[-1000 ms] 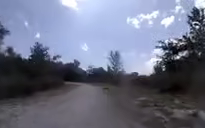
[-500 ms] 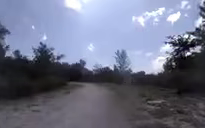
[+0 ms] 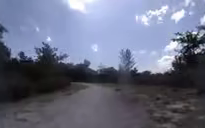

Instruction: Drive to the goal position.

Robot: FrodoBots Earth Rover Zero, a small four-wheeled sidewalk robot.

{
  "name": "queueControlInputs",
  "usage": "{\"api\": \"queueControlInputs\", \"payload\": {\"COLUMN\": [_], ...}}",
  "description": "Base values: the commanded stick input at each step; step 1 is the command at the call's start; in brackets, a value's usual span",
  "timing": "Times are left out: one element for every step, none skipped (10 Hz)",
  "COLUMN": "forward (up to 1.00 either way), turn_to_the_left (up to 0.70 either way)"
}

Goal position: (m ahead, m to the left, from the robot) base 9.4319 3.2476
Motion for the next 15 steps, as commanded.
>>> {"api": "queueControlInputs", "payload": {"forward": [0.85,0.85,0.85,0.85,0.85,0.85,0.85,0.85,0.85,0.85,0.85,0.85,0.85,0.85,0.85], "turn_to_the_left": [0.0,0.0,0.0,0.0,0.0,0.0,0.0,0.0,0.0,0.0,0.0,0.0,0.0,-0.22,-0.32]}}
